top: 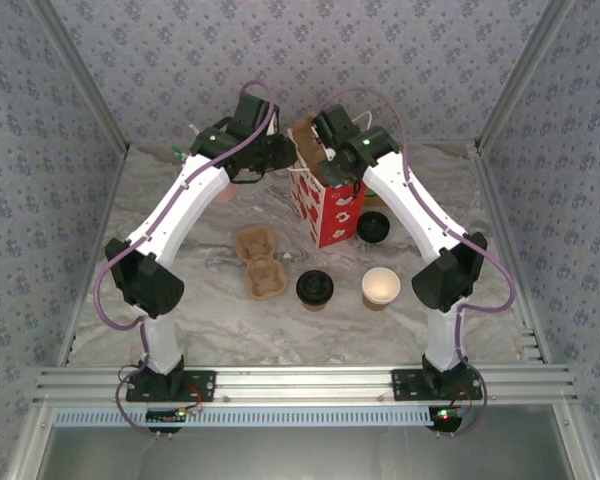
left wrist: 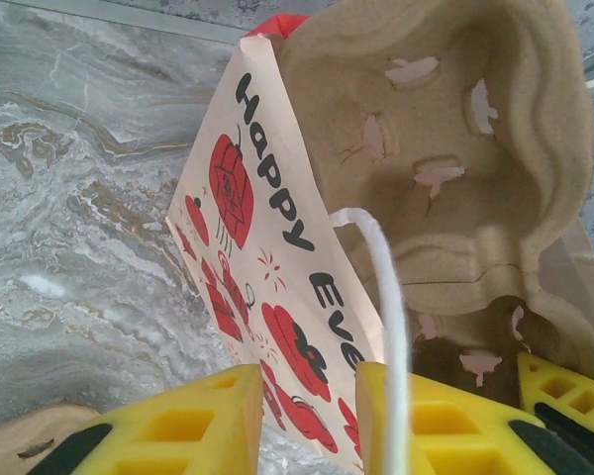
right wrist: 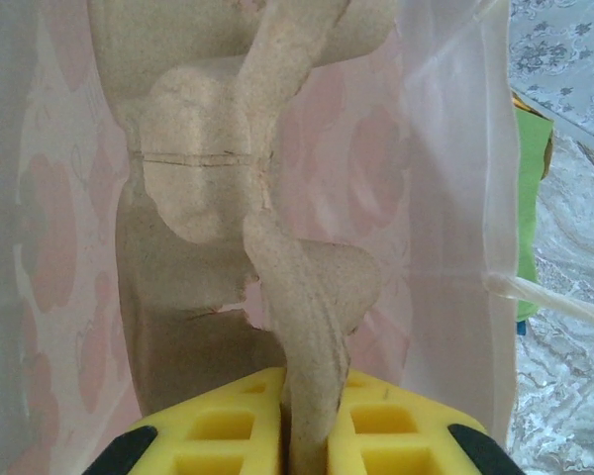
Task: Pack the takeout coffee
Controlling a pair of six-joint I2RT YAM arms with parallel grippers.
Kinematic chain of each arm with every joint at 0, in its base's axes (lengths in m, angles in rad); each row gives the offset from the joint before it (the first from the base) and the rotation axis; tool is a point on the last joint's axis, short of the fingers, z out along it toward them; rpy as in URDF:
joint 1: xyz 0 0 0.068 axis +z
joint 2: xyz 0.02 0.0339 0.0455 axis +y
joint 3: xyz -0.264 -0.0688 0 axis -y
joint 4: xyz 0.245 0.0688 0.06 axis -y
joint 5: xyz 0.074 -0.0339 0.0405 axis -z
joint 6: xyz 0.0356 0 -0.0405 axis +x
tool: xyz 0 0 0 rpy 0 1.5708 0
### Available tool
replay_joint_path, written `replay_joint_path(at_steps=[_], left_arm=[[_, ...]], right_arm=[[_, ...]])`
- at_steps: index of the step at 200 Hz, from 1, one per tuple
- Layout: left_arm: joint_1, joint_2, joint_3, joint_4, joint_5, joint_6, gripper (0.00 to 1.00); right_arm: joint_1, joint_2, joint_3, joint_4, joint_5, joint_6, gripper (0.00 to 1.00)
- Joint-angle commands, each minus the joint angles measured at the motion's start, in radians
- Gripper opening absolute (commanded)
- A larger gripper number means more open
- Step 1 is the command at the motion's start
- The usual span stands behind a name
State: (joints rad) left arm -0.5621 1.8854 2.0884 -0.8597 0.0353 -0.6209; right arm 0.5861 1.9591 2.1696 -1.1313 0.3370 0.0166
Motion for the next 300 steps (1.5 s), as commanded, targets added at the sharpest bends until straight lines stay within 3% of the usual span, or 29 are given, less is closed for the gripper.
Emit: replay_joint_path(at_steps=[1, 89, 166, 216, 252, 300], left_arm=[[0.007, -0.063, -0.009, 0.042, -0.014, 0.000, 0.31], [0.007, -0.058, -0.026, 0.044, 0.011, 0.014, 0.28], [0.007, -0.055, -0.051, 0.042, 0.011, 0.017, 0.19], [0.010, -0.057, -0.065, 0.047, 0.014, 0.018, 0.14], [0.009, -0.061, -0.077, 0.053, 0.015, 0.015, 0.03], [0.009, -0.070, -0.097, 0.068, 0.016, 0.011, 0.02]], right_arm=[[0.009, 0.044, 0.015, -0.049, 0.020, -0.017, 0.14], [0.012, 0.090, 0.110, -0.156, -0.062, 0.044, 0.14], [-0.071, 0.096, 0.152, -0.167, -0.334, 0.131, 0.14], [-0.087, 0.111, 0.153, -0.170, -0.401, 0.163, 0.15], [-0.098, 0.113, 0.143, -0.161, -0.455, 0.197, 0.15], [-0.126, 0.110, 0.116, -0.133, -0.555, 0.257, 0.15]])
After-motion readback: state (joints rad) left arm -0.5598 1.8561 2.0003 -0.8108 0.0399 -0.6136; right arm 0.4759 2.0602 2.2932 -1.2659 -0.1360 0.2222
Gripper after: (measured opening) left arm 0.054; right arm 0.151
